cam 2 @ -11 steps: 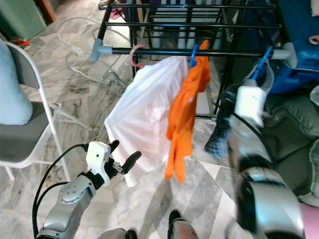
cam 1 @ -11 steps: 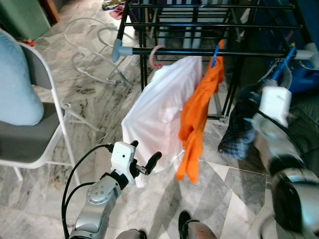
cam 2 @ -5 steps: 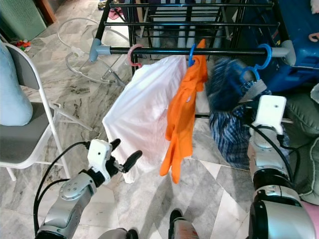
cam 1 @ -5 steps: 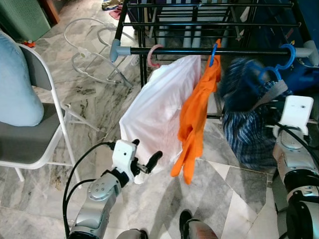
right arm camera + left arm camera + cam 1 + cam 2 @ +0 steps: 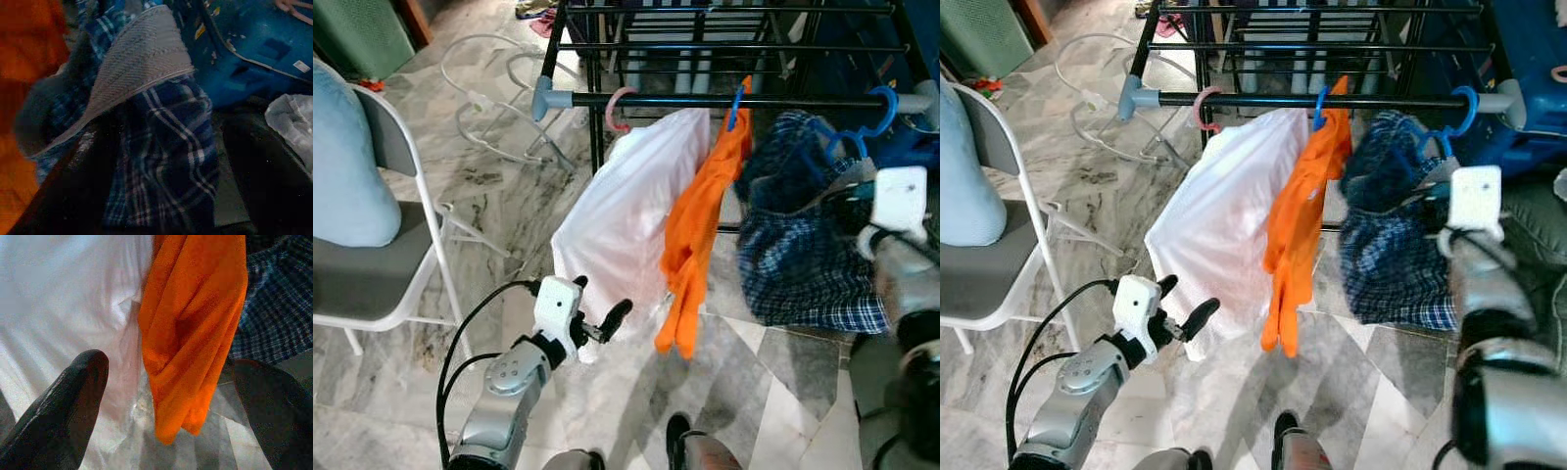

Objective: Hang hanger

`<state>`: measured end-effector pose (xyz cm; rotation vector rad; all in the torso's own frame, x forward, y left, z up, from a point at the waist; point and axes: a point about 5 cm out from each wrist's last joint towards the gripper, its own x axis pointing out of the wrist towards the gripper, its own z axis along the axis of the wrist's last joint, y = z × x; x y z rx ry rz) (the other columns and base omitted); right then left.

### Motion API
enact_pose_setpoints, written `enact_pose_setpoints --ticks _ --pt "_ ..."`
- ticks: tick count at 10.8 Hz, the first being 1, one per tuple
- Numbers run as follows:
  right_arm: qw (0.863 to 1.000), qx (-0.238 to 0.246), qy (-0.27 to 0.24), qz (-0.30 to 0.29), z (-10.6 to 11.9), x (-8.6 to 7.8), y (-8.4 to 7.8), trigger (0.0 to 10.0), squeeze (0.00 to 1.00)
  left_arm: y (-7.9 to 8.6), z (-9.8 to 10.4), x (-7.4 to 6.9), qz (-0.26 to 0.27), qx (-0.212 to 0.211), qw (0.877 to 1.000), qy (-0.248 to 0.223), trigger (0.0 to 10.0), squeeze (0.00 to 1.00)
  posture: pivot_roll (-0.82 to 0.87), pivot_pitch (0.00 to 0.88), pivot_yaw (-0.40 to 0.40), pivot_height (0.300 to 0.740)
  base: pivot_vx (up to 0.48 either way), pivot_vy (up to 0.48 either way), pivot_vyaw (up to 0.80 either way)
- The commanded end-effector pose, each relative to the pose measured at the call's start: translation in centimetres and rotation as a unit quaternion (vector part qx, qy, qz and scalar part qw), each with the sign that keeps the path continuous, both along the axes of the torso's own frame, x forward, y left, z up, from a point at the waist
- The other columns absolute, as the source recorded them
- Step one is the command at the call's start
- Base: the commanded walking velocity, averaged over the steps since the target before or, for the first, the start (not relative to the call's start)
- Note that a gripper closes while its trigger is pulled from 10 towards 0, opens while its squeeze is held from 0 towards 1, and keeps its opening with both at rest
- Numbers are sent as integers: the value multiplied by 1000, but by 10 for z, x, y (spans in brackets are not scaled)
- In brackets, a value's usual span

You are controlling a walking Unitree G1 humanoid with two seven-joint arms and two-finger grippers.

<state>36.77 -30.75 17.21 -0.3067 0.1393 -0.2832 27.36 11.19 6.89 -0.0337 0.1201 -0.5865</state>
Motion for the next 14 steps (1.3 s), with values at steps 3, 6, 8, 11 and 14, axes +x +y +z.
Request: enact_pose_setpoints --ticks 3,6,8,11,14 --pt "999 30 31 21 -4 1 -1 0 0 6 -10 -5 10 13 1000 17 10000 0 7 213 75 740 0 0 0" --pt "998 39 33 28 -7 1 1 0 0 3 -12 -3 7 16 1000 20 10000 0 -6 208 76 740 0 0 0" --pt "999 37 30 23 -4 0 -2 0 0 1 -12 -1 5 16 1000 19 10000 0 -9 203 75 740 0 0 0" --pt "999 34 21 19 1 1 -3 0 0 0 -13 -1 6 15 1000 18 10000 0 -10 196 71 740 0 0 0" --pt "999 32 16 27 2 4 1 0 0 -2 -14 -1 7 15 1000 18 10000 0 -13 195 66 740 0 0 0"
